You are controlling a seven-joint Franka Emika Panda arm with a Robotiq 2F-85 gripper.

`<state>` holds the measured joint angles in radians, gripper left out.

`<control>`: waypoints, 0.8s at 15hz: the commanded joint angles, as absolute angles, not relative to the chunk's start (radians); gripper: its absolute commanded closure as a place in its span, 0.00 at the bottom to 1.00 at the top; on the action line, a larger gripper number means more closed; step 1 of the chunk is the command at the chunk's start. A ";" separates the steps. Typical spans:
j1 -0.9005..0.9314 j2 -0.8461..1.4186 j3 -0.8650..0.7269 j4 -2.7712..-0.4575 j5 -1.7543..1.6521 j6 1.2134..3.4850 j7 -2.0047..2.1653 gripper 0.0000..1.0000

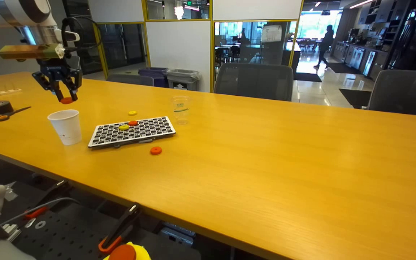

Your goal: Pick up the orange and yellow objects from the table and put them in the two cups on the table

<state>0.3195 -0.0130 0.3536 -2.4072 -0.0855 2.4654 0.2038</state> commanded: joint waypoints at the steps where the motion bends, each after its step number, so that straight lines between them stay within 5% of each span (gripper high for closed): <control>1: 0.336 0.052 0.354 -2.352 -0.058 2.462 0.131 0.77; 12: 0.335 0.120 0.354 -2.314 0.015 2.450 -0.010 0.77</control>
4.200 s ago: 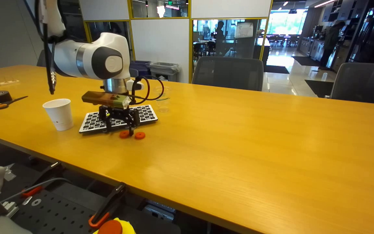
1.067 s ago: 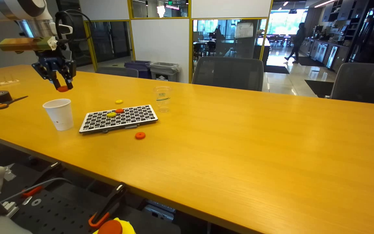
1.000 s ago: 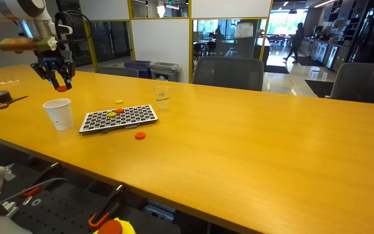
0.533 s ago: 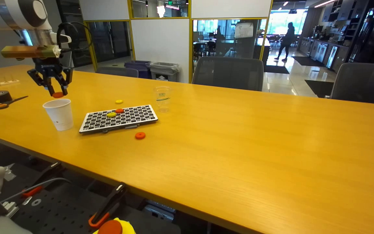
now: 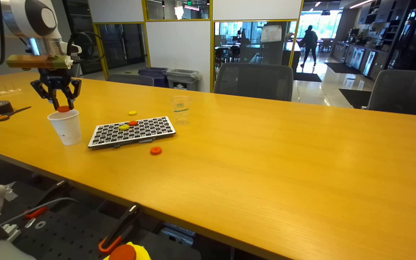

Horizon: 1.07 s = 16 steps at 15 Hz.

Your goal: Pick up the orange and yellow objects from the table and put them in the two cups on the table

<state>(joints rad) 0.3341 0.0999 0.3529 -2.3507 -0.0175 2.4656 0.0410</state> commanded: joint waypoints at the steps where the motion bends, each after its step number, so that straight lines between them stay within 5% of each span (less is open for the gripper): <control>1: 0.334 0.123 0.355 -2.313 0.022 2.450 -0.021 0.77; 2: 0.332 0.125 0.355 -2.311 0.033 2.448 -0.034 0.76; 3: 0.331 0.128 0.355 -2.309 0.043 2.446 -0.042 0.34; 8: 0.325 0.107 0.340 -2.323 0.043 2.432 -0.016 0.03; 16: 0.242 -0.042 0.239 -2.426 0.024 2.408 0.082 0.00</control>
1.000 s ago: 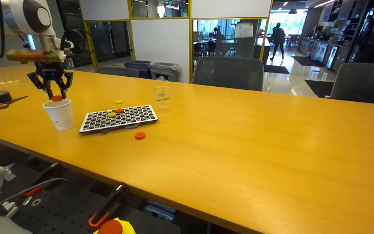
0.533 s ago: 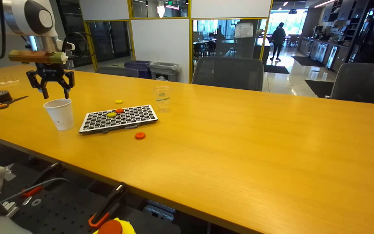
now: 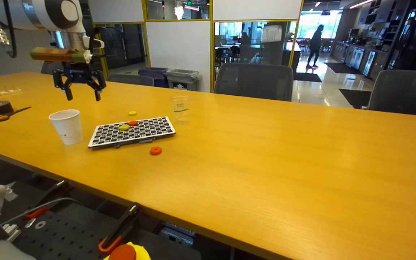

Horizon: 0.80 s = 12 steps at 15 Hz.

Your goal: Pick up the orange and yellow objects from the table and put them in the two cups on the table

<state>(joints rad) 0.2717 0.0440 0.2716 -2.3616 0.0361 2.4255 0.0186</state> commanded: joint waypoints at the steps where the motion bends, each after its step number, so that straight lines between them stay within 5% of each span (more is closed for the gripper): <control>1: 0.227 -0.052 0.222 -2.441 0.009 2.405 0.107 0.00; 12: 0.075 -0.012 0.080 -2.606 0.004 2.553 0.218 0.00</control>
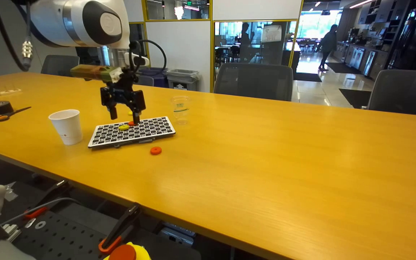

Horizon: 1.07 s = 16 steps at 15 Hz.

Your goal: Pick up the orange and yellow objects from the table and put them in the two cups on the table

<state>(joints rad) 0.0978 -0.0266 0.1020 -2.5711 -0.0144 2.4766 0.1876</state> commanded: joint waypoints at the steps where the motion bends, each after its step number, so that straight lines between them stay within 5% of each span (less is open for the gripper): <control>1: 0.068 0.004 0.072 -2.608 0.005 2.573 0.218 0.00; 16: 0.021 0.262 0.014 -2.573 0.075 2.818 0.194 0.00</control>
